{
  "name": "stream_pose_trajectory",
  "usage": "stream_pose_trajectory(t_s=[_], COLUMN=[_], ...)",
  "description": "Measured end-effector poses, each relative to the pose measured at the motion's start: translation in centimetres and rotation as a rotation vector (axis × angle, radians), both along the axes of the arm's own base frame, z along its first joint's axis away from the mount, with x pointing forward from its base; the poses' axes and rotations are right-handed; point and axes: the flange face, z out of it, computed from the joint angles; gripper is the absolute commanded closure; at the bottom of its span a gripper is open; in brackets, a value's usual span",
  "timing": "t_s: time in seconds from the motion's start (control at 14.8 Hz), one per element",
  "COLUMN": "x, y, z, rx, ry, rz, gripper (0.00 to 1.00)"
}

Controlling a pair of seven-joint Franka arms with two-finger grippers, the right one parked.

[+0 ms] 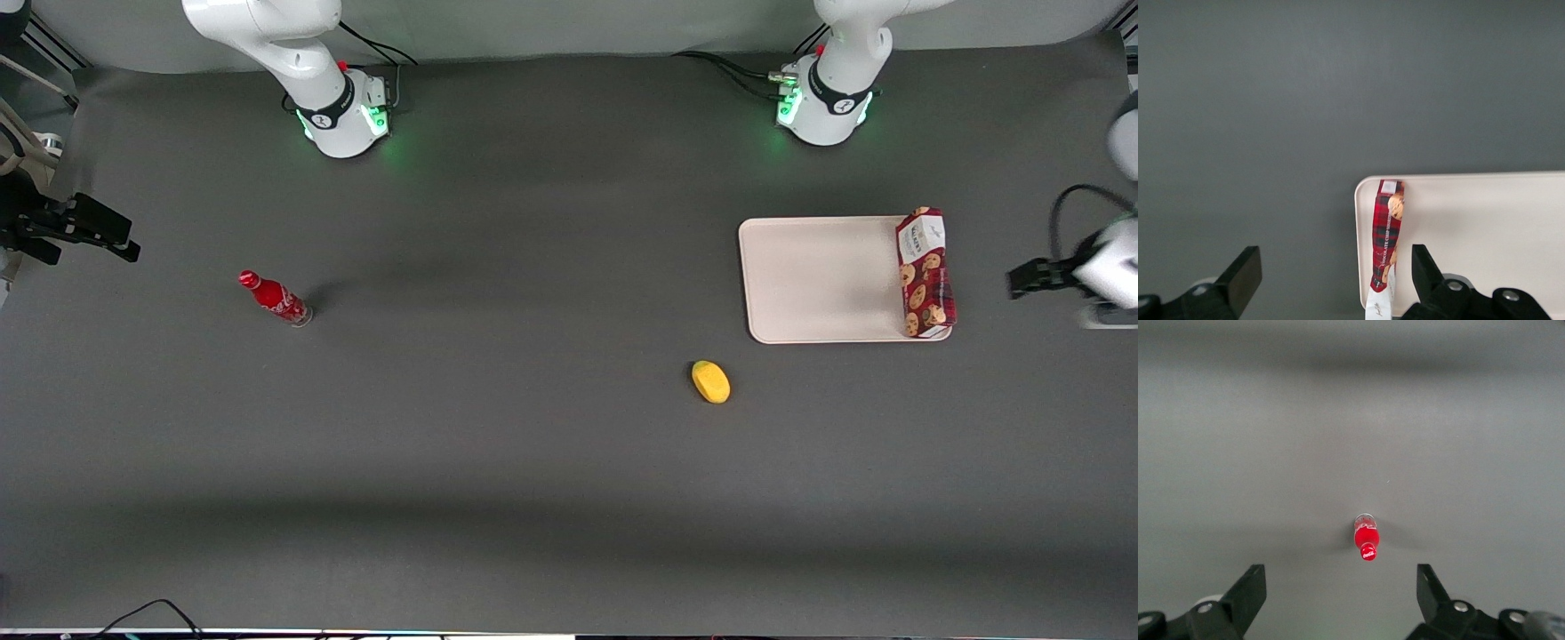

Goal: Place red cookie box on tray

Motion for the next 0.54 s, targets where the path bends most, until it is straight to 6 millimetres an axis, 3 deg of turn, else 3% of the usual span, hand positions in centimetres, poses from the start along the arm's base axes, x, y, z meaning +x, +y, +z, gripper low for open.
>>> stream_pose_trajectory(t_s=[0.2, 0.54], x=[1.4, 1.4], y=[-1.0, -6.8], z=[6.7, 12.9], rx=[-0.047, -0.084], ry=[-0.064, -0.019], rz=[0.014, 0.014], gripper=[0.00, 0.00])
